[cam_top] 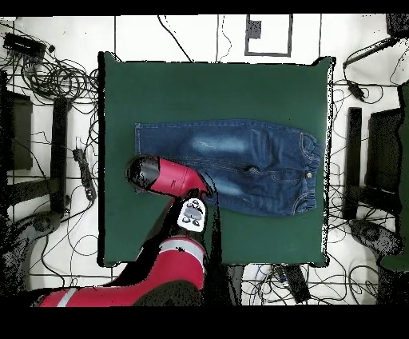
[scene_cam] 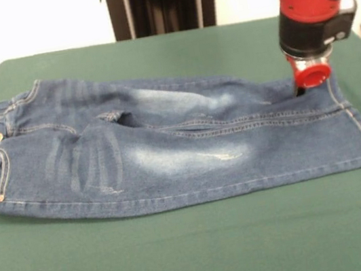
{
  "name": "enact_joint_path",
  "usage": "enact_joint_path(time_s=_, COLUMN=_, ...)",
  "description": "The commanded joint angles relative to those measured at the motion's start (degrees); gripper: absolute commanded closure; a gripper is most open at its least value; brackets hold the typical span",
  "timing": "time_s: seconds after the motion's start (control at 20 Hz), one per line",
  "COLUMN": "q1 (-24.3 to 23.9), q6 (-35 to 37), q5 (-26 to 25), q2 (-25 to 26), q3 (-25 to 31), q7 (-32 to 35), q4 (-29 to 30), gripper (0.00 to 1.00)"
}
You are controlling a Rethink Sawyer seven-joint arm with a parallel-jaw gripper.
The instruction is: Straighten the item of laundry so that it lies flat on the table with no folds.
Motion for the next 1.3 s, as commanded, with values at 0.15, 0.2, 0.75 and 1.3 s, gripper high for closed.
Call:
enact_joint_path(time_s=0.15, q1=5.1, q6=2.9, q5=5.6, q2=-0.7, q3=3.7, q7=13.5, q4=-1.0, gripper=1.00)
enact_joint_path(time_s=0.2, q1=5.7, q6=3.4, q5=5.9, q2=-0.7, q3=3.4, q7=14.1, q4=-1.3, gripper=1.00)
enact_joint_path(time_s=0.75, q1=5.0, q6=0.5, q5=7.5, q2=-2.3, q3=3.9, q7=10.2, q4=2.8, gripper=1.00)
enact_joint_path(time_s=1.3, q1=-4.9, q6=-2.3, q5=2.1, q2=-4.5, q3=6.1, q7=-1.2, q4=7.8, gripper=1.00)
